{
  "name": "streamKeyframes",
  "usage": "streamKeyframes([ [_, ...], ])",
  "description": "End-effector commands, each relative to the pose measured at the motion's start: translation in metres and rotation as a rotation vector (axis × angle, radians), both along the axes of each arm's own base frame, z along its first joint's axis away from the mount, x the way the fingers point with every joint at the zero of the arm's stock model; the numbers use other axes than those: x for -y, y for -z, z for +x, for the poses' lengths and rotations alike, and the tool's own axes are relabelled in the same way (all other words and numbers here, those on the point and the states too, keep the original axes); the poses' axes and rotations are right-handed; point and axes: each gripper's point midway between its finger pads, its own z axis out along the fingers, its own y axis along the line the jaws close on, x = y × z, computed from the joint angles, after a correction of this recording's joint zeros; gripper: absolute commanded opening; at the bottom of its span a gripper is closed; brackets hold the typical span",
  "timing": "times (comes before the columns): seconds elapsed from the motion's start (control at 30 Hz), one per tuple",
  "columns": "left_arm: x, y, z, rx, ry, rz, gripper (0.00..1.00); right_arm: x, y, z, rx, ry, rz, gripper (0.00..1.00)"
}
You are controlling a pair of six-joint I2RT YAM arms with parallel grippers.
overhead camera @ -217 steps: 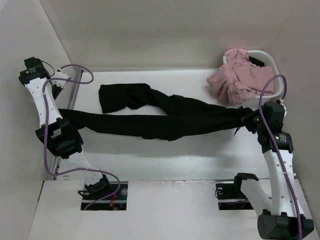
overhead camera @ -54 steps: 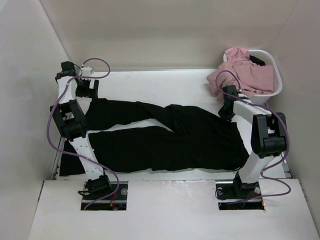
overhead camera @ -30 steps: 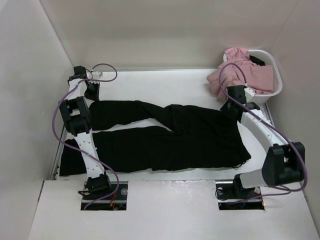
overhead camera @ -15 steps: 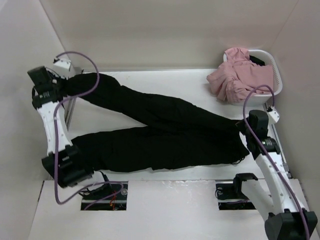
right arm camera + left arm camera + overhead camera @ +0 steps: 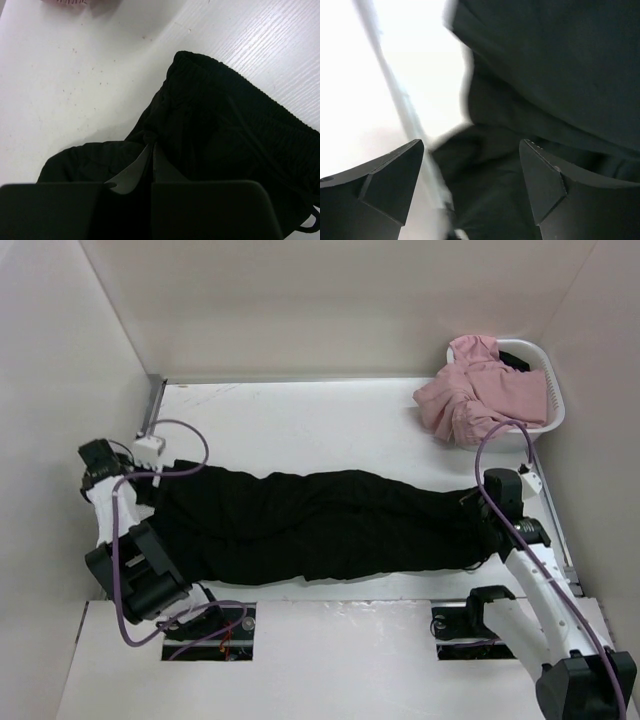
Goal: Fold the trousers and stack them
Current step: Fold the trousers
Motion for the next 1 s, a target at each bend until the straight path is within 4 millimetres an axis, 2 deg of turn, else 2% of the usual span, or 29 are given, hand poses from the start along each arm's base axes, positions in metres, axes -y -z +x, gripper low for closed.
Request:
streamKeyframes([
  [0.0,-0.01,-0.063,0.052,0.172,0.004,-0.023,0.78,-0.001,-0.023,0.014,0.072,-0.004,-0.006,0.0],
  [0.07,-0.004,-0.064,0.077,0.154,-0.015,-0.095,0.77,-0.002,-0.022,0.015,0.07,-0.007,-0.008,0.0],
  [0.13,0.005,-0.054,0.102,0.109,-0.032,-0.167,0.77,-0.002,-0.019,0.016,0.062,-0.007,-0.009,0.0],
  [0.23,0.022,-0.026,0.135,0.013,-0.038,-0.249,0.77,-0.004,-0.013,0.017,0.041,-0.014,-0.009,0.0],
  [0.33,0.04,0.001,0.157,-0.062,-0.043,-0.302,0.78,-0.004,-0.011,0.018,0.018,-0.023,-0.023,0.0],
  [0.43,0.051,0.019,0.161,-0.124,-0.048,-0.304,0.78,-0.003,-0.011,0.019,0.0,-0.027,-0.039,0.0],
  [0.5,0.052,0.029,0.153,-0.169,-0.056,-0.274,0.78,0.0,-0.013,0.02,-0.004,-0.019,-0.051,0.0],
  [0.67,0.028,0.054,0.132,-0.265,-0.122,-0.143,0.77,0.002,-0.025,0.023,0.018,-0.01,-0.063,0.0],
  [0.73,0.027,0.063,0.125,-0.292,-0.126,-0.135,0.68,0.002,-0.028,0.025,0.023,-0.016,-0.071,0.0],
  [0.77,0.029,0.069,0.121,-0.309,-0.122,-0.14,0.51,0.004,-0.029,0.026,0.024,-0.014,-0.074,0.0],
  [0.83,0.034,0.076,0.115,-0.328,-0.115,-0.148,0.1,0.007,-0.03,0.028,0.027,-0.006,-0.077,0.0],
  [0.87,0.035,0.077,0.114,-0.324,-0.115,-0.152,0.02,0.009,-0.031,0.03,0.029,0.0,-0.078,0.0],
  [0.93,0.039,0.068,0.124,-0.266,-0.094,-0.156,0.0,0.011,-0.031,0.035,0.038,0.004,-0.071,0.0],
  [0.97,0.037,0.057,0.134,-0.215,-0.094,-0.144,0.0,0.012,-0.03,0.038,0.039,0.003,-0.067,0.0],
])
